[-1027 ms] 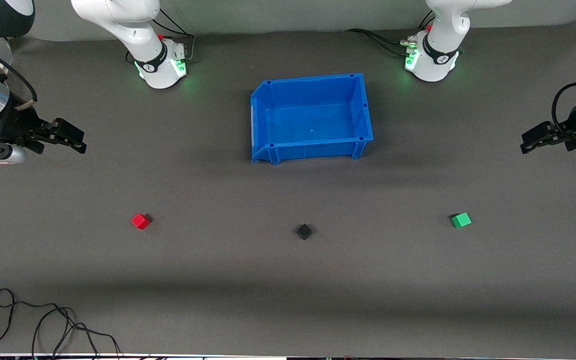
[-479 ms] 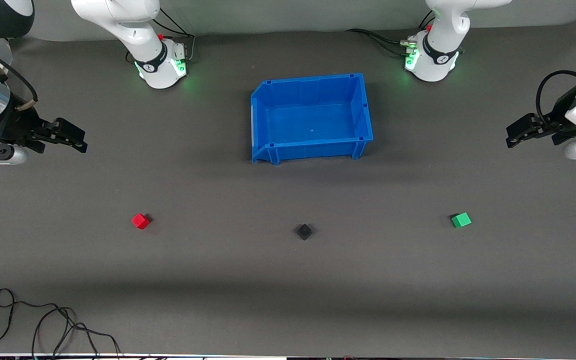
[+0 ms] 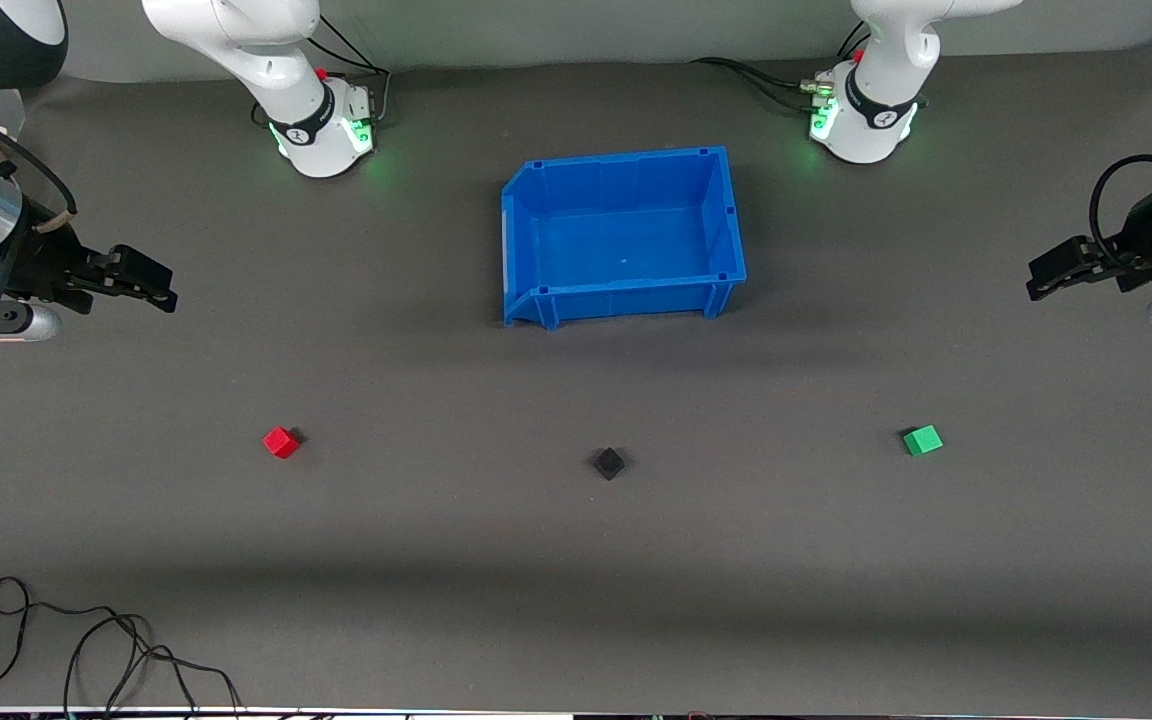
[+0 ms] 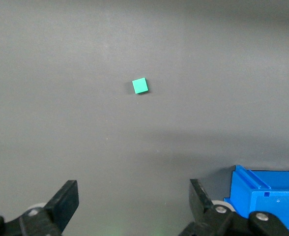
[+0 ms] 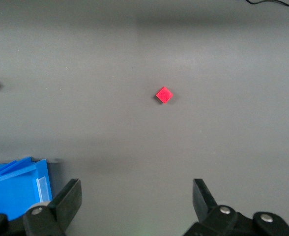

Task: Attach green and red cubes to black cube
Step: 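Reach the right gripper to the red cube while the left gripper reaches green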

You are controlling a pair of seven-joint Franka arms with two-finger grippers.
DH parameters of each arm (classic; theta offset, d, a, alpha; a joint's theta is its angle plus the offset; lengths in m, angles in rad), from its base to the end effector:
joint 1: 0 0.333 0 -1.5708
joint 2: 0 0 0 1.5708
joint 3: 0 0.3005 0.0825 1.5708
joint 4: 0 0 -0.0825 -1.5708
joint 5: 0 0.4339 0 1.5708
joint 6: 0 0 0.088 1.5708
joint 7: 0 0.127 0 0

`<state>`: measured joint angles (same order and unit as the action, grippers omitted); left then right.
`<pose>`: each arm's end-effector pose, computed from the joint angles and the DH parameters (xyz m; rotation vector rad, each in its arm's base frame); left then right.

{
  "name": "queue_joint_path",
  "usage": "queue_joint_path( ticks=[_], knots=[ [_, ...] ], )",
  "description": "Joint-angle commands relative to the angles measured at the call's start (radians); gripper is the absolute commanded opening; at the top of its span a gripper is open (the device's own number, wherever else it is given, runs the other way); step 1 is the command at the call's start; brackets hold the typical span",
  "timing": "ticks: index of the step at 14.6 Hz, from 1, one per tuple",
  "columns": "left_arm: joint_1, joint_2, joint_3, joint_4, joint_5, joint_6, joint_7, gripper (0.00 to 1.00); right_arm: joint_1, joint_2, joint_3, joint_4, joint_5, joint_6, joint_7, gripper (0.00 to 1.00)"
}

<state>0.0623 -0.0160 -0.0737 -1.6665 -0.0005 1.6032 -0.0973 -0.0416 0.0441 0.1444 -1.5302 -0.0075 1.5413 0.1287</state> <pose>0.5986 -0.0071 0.5514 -3.1346 -0.1348 0.0741 0.6105 0.0603 0.5810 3.1360 -0.0408 -0.0505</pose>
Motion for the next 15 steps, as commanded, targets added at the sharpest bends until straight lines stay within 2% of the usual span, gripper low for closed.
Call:
queue_joint_path(
  ticks=[1, 5, 8, 11, 13, 15],
  knots=[
    [-0.001, 0.033, -0.001, -0.002, 0.005, 0.013, -0.016, 1.0, 0.002, 0.019, 0.003, 0.033, -0.02, -0.023, -0.018, 1.0],
    [-0.002, 0.039, -0.001, -0.045, 0.059, -0.005, -0.174, 1.0, -0.003, 0.046, 0.001, 0.028, -0.016, -0.024, -0.026, 1.0],
    [0.039, 0.129, 0.003, -0.075, 0.062, 0.038, -0.227, 1.0, 0.008, 0.048, 0.007, 0.032, -0.02, -0.026, -0.021, 1.0],
    [0.047, 0.133, 0.002, -0.206, 0.105, 0.168, -0.283, 1.0, 0.002, 0.049, -0.002, 0.028, -0.009, -0.021, -0.046, 1.0],
    [0.069, 0.136, 0.005, -0.303, 0.123, 0.272, -0.292, 1.0, 0.008, 0.065, -0.003, 0.019, -0.02, -0.004, -0.136, 1.0],
    [0.102, 0.163, 0.003, -0.351, 0.123, 0.36, -0.404, 1.0, 0.006, 0.082, -0.003, -0.011, -0.02, 0.054, -0.246, 1.0]
  ],
)
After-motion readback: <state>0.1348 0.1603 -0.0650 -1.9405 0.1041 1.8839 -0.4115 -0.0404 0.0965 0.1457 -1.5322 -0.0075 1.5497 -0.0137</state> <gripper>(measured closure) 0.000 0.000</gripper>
